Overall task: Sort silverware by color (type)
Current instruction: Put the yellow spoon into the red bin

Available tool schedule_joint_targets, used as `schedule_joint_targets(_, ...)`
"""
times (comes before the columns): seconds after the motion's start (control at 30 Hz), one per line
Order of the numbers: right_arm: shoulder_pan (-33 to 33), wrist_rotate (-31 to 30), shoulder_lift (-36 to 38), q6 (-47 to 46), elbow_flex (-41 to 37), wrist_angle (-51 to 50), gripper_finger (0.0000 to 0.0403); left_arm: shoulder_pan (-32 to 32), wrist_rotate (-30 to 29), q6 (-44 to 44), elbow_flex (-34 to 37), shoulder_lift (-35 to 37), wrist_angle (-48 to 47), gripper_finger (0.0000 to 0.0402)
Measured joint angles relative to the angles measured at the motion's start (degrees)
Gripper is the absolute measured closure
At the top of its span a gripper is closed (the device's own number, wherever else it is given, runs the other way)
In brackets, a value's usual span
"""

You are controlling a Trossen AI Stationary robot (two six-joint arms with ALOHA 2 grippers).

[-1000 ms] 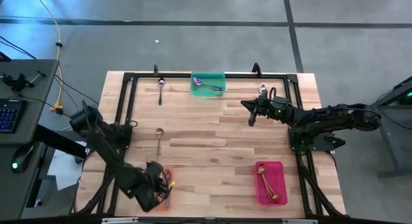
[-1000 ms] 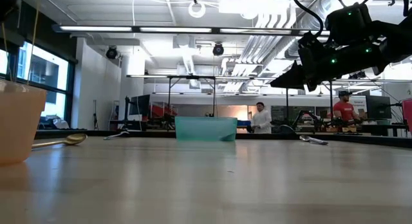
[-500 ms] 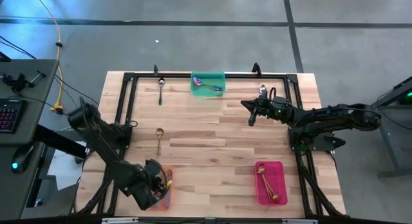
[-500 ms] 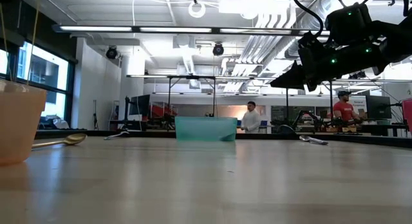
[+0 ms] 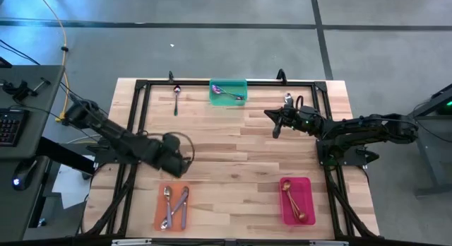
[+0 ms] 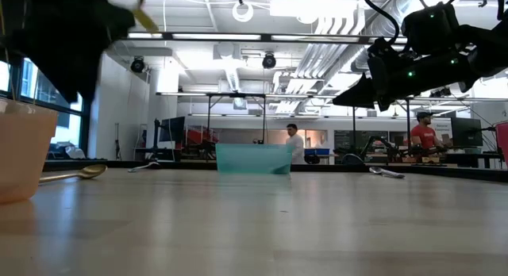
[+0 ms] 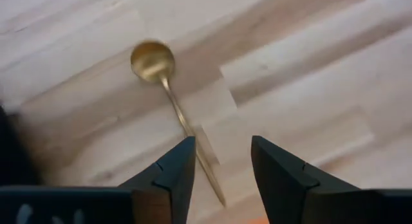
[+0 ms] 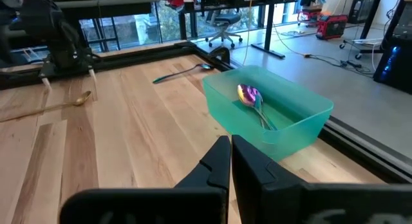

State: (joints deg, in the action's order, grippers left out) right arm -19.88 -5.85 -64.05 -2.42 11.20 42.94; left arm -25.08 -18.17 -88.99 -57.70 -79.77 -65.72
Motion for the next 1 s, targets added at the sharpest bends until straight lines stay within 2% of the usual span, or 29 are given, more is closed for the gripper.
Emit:
schedule_joint_targets(0.13, 0.0, 0.0, 0.0, 0.1, 0.0, 0.0, 0.0403, 7.5, 3.6, 7.3, 6.5, 1.5, 6.6, 0.0252)
schedule_joint_targets(0.27, 0.0, 0.0, 0.0, 0.1, 0.0, -0.2, 0.0403, 12.3, 7.8, 11.4, 13.1, 1.9, 14.0, 0.0252)
schedule_joint_targets(0.57, 0.0, 0.0, 0.0, 0.0, 0.0, -0.2, 0.0403, 17.4, 10.2, 14.7, 23.5, 1.9, 26.3, 0.0261)
schedule_joint_targets(0.7, 0.0, 0.0, 0.0, -0.1, 0.0, -0.2, 0.0403, 17.9, 10.0, 17.2, 26.2, 2.2, 29.0, 0.0296)
schedule_joint_targets(0.9, 0.0, 0.0, 0.0, -0.4, 0.0, -0.8, 0.0403, 18.0, 9.4, 27.0, 27.0, 2.6, 31.4, 0.0389)
schedule_joint_targets(1.0, 0.0, 0.1, 0.0, -3.5, 0.0, -1.9, 0.0403, 18.1, 7.7, 30.2, 27.3, 3.7, 34.9, 0.0393)
